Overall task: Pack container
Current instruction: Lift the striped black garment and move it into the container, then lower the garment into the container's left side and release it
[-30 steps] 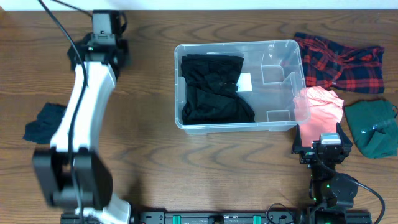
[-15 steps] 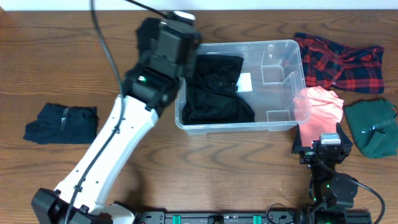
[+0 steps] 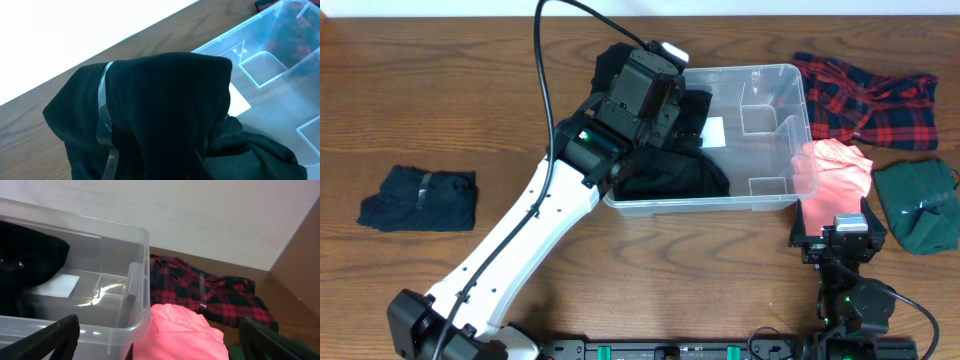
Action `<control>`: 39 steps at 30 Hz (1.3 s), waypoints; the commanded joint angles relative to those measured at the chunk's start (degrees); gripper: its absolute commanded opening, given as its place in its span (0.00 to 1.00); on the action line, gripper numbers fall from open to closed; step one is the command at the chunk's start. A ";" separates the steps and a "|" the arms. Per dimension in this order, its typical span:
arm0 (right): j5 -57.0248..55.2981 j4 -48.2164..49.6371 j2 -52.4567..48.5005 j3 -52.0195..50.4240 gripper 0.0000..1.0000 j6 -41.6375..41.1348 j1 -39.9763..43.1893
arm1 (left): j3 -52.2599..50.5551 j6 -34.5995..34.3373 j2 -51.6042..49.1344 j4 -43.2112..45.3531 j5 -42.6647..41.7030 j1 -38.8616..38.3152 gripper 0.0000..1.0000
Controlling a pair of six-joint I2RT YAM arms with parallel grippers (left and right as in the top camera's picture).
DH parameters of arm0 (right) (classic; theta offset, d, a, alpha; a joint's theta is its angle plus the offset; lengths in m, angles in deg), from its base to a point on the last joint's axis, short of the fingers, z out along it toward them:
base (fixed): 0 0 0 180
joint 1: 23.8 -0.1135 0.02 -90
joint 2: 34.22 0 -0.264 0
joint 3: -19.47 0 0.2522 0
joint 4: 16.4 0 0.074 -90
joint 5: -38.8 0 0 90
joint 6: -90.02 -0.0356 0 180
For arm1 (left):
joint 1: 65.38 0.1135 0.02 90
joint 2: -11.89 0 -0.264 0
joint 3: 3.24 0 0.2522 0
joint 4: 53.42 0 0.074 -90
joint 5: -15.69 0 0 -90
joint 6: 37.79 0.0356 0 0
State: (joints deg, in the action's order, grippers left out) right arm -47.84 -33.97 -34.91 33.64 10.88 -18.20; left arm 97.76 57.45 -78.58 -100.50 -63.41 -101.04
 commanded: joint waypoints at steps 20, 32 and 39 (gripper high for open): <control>-0.13 -0.26 0.31 -0.04 0.99 0.59 -0.70 | 0.81 -1.49 -14.40 7.54 -4.17 0.15 0.06; -0.13 -0.26 0.31 -0.04 0.99 0.57 -0.70 | 0.81 -7.13 -18.84 10.71 0.72 0.24 0.13; -0.13 -0.26 0.31 -0.04 0.99 0.59 -0.70 | 0.81 -7.10 -18.82 12.07 0.70 0.22 0.72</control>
State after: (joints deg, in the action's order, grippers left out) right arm -47.84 -33.97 -34.91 33.64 10.88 -18.20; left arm 97.76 50.93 -97.10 -89.33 -64.55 -101.18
